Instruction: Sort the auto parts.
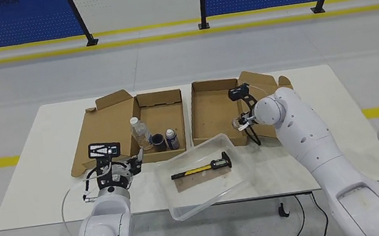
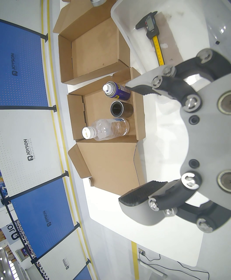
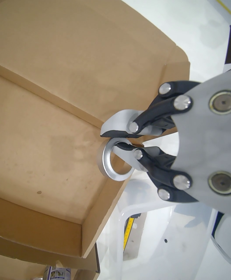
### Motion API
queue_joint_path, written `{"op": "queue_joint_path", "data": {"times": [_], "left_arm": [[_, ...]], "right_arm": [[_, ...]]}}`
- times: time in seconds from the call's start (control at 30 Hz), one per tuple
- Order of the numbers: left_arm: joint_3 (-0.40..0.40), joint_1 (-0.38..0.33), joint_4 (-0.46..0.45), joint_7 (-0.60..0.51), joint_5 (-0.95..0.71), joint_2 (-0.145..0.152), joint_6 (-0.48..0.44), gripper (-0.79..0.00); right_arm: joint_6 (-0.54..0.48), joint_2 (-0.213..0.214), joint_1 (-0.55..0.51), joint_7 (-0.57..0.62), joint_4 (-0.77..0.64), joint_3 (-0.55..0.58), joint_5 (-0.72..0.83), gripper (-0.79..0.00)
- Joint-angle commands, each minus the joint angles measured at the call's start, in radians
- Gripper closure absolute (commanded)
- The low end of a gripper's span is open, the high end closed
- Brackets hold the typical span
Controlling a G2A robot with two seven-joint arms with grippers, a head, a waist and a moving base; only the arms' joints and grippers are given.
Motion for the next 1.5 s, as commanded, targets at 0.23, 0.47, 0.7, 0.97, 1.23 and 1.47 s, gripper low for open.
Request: {"op": "queue_joint_path", "data": {"times": [0.23, 0.47, 0.7, 0.97, 1.23, 1.47], "left_arm": [[0.0, 0.0, 0.0, 0.0, 0.0, 0.0, 0.0, -0.785], [0.0, 0.0, 0.0, 0.0, 0.0, 0.0, 0.0, -0.785], [0.0, 0.0, 0.0, 0.0, 0.0, 0.0, 0.0, -0.785], [0.0, 0.0, 0.0, 0.0, 0.0, 0.0, 0.0, -0.785], [0.0, 0.0, 0.0, 0.0, 0.0, 0.0, 0.0, -0.785], [0.0, 0.0, 0.0, 0.0, 0.0, 0.0, 0.0, -0.785]], "right_arm": [[-0.019, -0.006, 0.009, -0.011, 0.031, -0.008, 0.023, -0.194], [-0.027, 0.004, -0.001, -0.009, -0.075, 0.003, 0.004, -0.222], [-0.052, 0.028, -0.07, 0.125, -0.421, 0.017, -0.055, -0.271], [-0.092, 0.044, -0.195, 0.314, -0.752, -0.015, -0.035, -0.388], [-0.113, 0.047, -0.256, 0.397, -0.811, -0.08, -0.009, -0.566], [-0.179, 0.053, -0.299, 0.314, -0.718, -0.091, 0.026, -0.677]]}}
